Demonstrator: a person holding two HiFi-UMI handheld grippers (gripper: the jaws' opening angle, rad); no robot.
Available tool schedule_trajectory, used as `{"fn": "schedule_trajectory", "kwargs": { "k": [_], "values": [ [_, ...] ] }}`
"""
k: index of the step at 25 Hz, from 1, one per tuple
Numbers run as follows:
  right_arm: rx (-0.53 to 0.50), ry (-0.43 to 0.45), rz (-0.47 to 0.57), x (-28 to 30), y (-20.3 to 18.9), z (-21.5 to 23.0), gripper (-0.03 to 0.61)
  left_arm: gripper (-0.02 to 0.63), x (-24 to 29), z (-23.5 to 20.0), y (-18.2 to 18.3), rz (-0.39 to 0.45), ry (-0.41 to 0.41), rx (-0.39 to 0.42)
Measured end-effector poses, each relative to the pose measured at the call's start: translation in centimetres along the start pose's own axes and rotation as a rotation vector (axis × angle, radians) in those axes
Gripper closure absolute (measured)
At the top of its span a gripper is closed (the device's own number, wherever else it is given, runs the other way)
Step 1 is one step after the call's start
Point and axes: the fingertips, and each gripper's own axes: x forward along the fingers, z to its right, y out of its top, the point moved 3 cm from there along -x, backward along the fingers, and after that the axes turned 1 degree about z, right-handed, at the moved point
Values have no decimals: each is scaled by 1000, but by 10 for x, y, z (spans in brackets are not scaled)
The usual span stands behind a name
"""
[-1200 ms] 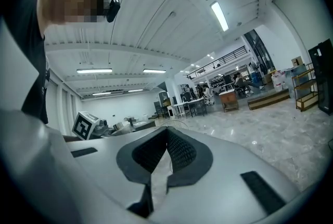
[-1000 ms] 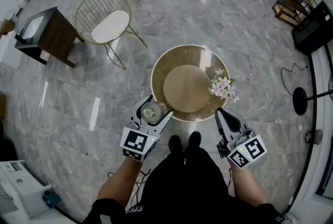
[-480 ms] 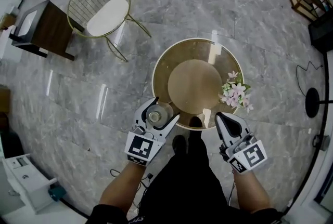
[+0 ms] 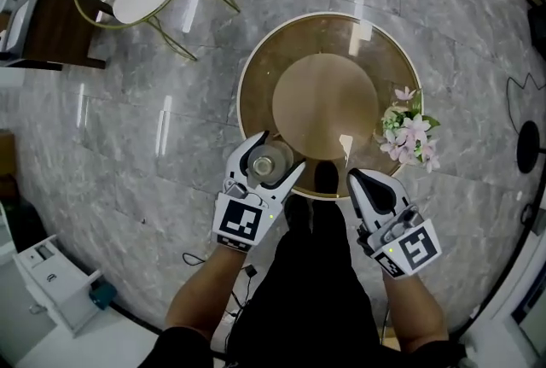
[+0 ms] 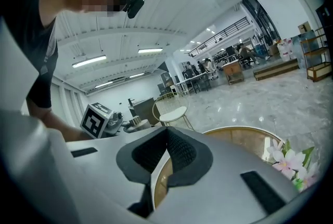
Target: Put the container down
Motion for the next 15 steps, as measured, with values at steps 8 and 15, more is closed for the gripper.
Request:
{"fn": "schedule_trajectory", "kwargs": {
  "k": [8, 15],
  "values": [
    [43, -13, -37, 16, -53, 37, 563, 272, 70, -7, -67, -66, -28, -5],
    [80, -20, -63, 20, -91, 65, 563, 272, 132, -2, -120, -125, -74, 37]
  ]
}}
